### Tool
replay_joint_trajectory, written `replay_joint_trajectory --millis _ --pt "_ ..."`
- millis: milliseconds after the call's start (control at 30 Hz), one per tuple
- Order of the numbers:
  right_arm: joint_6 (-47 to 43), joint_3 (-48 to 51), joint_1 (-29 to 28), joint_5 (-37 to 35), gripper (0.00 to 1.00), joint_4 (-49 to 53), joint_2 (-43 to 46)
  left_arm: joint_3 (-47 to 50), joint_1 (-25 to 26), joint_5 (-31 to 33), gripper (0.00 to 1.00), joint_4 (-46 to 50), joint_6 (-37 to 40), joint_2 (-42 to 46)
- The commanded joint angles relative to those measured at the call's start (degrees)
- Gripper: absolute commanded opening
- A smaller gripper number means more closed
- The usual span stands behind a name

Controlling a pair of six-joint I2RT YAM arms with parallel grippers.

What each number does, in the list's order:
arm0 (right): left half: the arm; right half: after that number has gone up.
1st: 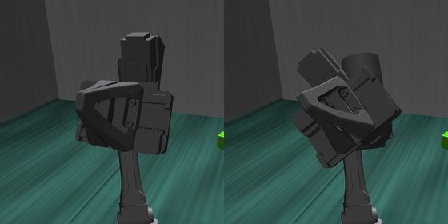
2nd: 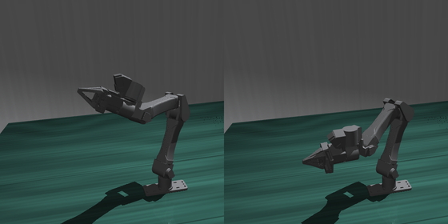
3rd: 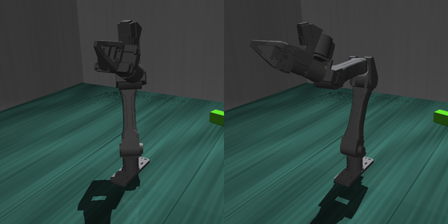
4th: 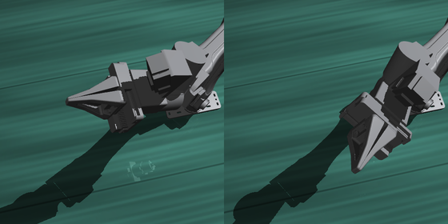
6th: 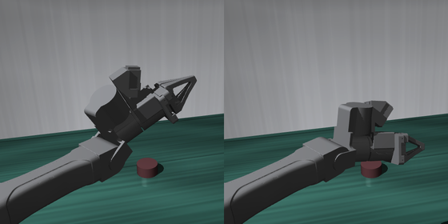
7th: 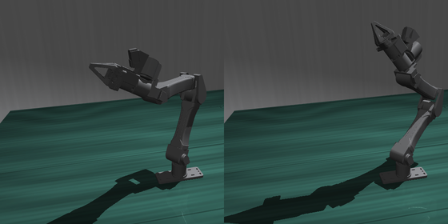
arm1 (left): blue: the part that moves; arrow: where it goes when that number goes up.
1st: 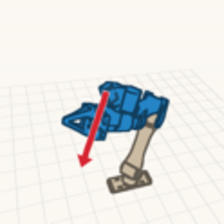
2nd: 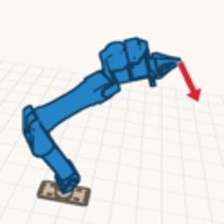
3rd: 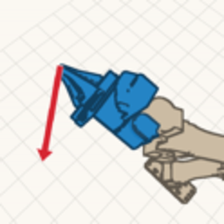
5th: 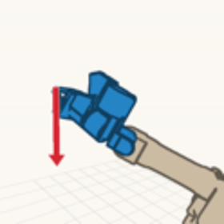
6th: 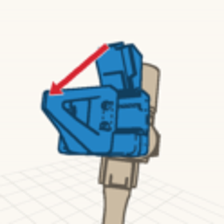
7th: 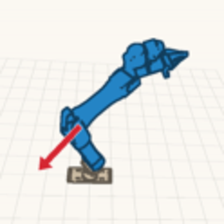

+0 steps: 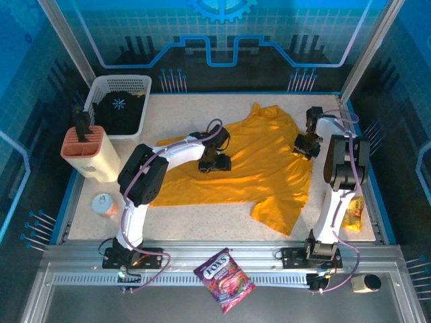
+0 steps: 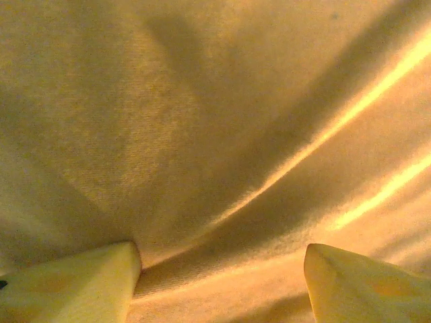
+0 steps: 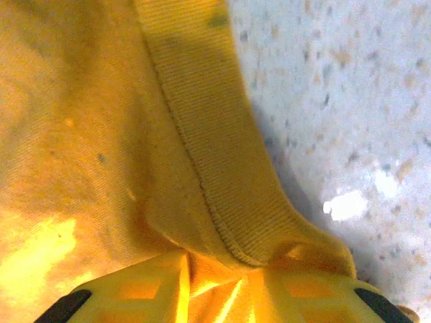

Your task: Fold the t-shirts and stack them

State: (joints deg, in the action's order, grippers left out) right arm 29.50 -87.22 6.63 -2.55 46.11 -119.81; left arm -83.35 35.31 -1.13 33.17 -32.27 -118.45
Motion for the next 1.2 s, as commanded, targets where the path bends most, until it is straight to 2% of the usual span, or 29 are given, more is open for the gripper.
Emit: replay_joint_trajectory --millis 0,100,200,333,433,500,567,667,800,933,1033,1167 --pt "-0.08 -2.49 1.92 -1.29 0.31 2.3 -3.3 4.71 4.1 -6.2 0.68 -0.28 -4.74 -1.18" --pt "0.01 -3.07 3.47 -1.64 0.31 2.73 -3.61 4.32 5.09 -6.25 0.69 -1.78 -5.51 -0.11" --pt "0.0 -1.38 4.7 0.93 0.31 0.71 -2.56 1.41 5.42 -2.74 0.73 0.14 -4.02 2.44" --pt "-1.94 0.3 4.2 3.9 0.33 -1.15 0.54 -5.31 5.29 7.9 0.81 8.31 0.34 6.84" --pt "-2.99 2.1 3.49 5.38 0.33 -1.35 5.35 -9.31 4.28 17.0 0.83 16.03 2.64 10.26" --pt "-3.35 4.03 2.92 5.79 0.33 -1.54 9.44 -10.07 2.73 20.51 0.76 21.05 2.91 12.31" --pt "-3.48 7.07 2.08 6.31 0.33 -1.87 14.19 -8.75 0.33 21.99 0.55 25.11 2.25 14.34" --pt "-3.3 12.47 0.31 7.49 0.33 -2.97 21.14 -1.86 -3.72 20.24 0.39 25.2 0.49 17.49" --pt "-3.21 19.29 -2.88 8.01 0.32 -3.4 29.44 9.94 -8.86 12.3 0.36 17.67 -3.12 21.58" --pt "-3.39 24.16 -6.97 6.7 0.31 -1.98 36.47 18.88 -11.71 7.11 0.27 7.25 -7.65 23.61" --pt "-3.5 26.48 -9.28 5.66 0.31 -0.61 39.79 21.36 -12.21 5.97 0.27 1.66 -10.21 22.96" --pt "-3.05 29.65 -10.28 5.31 0.32 -0.18 42.8 21.79 -12.41 7.04 0.27 0.17 -12.26 21.1"
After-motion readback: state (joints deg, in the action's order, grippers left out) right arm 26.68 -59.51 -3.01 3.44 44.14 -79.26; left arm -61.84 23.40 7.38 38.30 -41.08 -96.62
